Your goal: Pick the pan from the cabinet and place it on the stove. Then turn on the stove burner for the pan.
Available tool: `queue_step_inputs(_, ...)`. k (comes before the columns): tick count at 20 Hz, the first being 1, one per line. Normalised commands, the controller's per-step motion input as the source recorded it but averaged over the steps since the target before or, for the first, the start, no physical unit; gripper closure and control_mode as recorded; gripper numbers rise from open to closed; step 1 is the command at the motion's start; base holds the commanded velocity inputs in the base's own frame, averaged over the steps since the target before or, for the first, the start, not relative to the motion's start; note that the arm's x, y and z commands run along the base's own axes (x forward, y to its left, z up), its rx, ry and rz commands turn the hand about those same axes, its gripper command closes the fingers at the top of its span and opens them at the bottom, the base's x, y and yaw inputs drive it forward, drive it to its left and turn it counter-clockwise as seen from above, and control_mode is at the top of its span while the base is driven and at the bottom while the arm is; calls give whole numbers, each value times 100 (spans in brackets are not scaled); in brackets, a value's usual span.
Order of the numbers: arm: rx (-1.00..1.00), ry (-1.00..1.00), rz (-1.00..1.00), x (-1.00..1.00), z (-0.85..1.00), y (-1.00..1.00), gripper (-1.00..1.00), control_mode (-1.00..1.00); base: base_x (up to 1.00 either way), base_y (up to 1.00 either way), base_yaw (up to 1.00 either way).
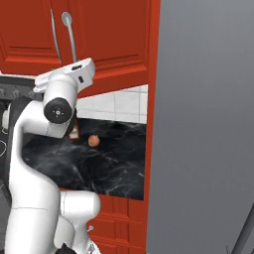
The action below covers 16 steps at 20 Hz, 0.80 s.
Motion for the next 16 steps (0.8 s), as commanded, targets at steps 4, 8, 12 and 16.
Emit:
queue_step_inputs(4, -4, 0, -12, 3, 0, -12, -100, -100, 0, 0, 0)
queue_step_inputs(8, -2, 0, -2, 11, 0, -34, -100, -100, 0, 0, 0)
queue_step_inputs(12, 0, 0, 0, 8, 0, -47, -100, -100, 0, 0, 0)
queue_step_inputs(16, 0, -3, 0, -13, 0, -21, -100, -100, 0, 0, 0)
